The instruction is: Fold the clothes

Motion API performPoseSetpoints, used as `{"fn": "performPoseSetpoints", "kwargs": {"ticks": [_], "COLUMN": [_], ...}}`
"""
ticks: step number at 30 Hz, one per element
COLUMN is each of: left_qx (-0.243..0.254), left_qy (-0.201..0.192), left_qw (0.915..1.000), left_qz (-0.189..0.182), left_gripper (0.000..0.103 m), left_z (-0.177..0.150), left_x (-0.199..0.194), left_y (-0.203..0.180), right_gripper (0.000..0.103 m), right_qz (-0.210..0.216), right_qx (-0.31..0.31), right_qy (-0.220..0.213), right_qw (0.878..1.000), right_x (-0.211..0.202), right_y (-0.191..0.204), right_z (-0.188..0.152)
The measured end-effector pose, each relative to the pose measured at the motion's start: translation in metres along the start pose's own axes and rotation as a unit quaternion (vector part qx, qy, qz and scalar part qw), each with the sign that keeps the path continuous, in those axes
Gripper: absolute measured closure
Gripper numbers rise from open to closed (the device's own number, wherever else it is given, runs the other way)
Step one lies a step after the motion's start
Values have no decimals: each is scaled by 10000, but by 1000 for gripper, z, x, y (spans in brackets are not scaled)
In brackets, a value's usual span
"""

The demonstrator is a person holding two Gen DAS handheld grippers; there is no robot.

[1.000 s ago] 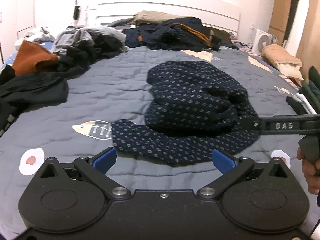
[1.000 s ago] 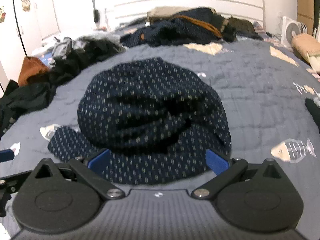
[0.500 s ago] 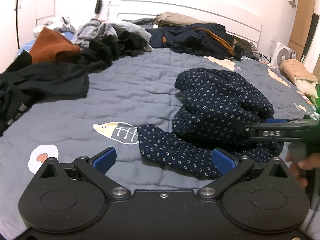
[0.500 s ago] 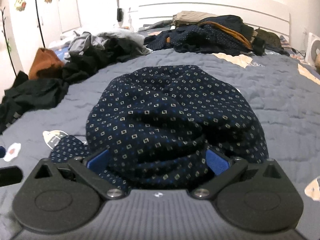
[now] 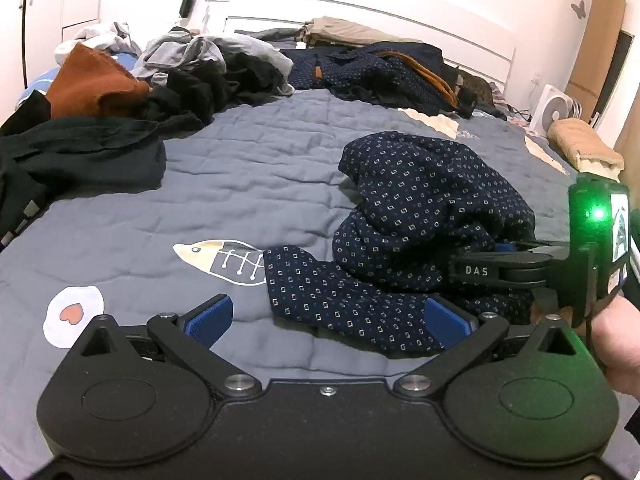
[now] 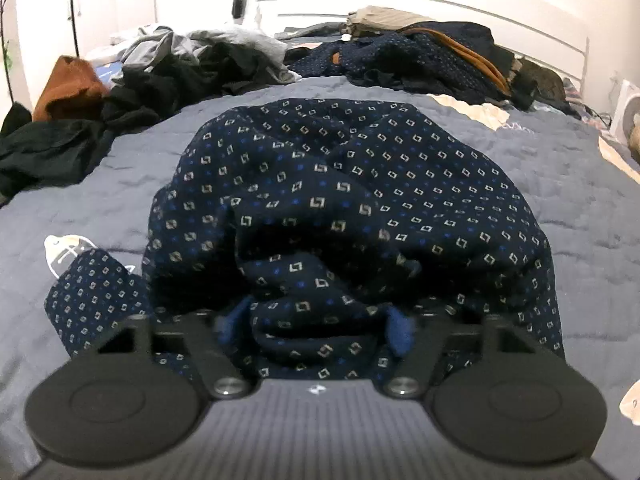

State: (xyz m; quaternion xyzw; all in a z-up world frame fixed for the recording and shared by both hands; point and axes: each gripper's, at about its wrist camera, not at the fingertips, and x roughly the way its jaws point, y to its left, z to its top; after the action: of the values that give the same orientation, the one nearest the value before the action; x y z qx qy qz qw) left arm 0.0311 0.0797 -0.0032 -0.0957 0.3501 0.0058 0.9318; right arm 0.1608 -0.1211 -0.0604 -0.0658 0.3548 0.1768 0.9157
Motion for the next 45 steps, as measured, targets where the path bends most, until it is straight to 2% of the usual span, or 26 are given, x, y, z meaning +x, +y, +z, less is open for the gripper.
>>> {"fn": "performPoseSetpoints", "kwargs": {"ticks": [1, 4, 10, 19, 27, 33, 38, 45], "left_qx": [-21, -55, -46, -54, 118, 261, 287, 417], "left_qy": [-1, -9, -55, -142, -230, -309, -201, -131], "left_qw": [10000, 10000, 10000, 9999, 9995, 9986, 9982, 9978], "left_qz": [-5, -9, 24, -7, -177, -350, -480, -499], "left_gripper": [0, 0, 0, 0, 0, 0, 0, 0], "left_z": [0, 0, 0, 1, -2, -6, -8, -14], "left_x": [-1, -2, -5, -13, -22, -28, -24, -20], "left_y": [1, 3, 5, 6, -4, -12, -15, -25], "right_gripper": [60, 76, 86, 92, 93, 93, 93, 86], "right_qz": [7, 30, 89, 226, 474, 553, 518, 436], "right_qx": [61, 251, 639, 872, 1076, 1086, 947, 1093], "right_qy": [-20, -63, -277, -533, -471, -229, 149, 363], "right_qw": [10000, 9997, 9975, 9945, 9919, 9923, 9940, 9924], "right_x": [-2, -9, -36, -95, -147, -178, -193, -201], "right_y": [-1, -6, -13, -16, -15, -16, -16, -24], "right_z": [0, 1, 5, 2, -29, -61, -89, -111]}}
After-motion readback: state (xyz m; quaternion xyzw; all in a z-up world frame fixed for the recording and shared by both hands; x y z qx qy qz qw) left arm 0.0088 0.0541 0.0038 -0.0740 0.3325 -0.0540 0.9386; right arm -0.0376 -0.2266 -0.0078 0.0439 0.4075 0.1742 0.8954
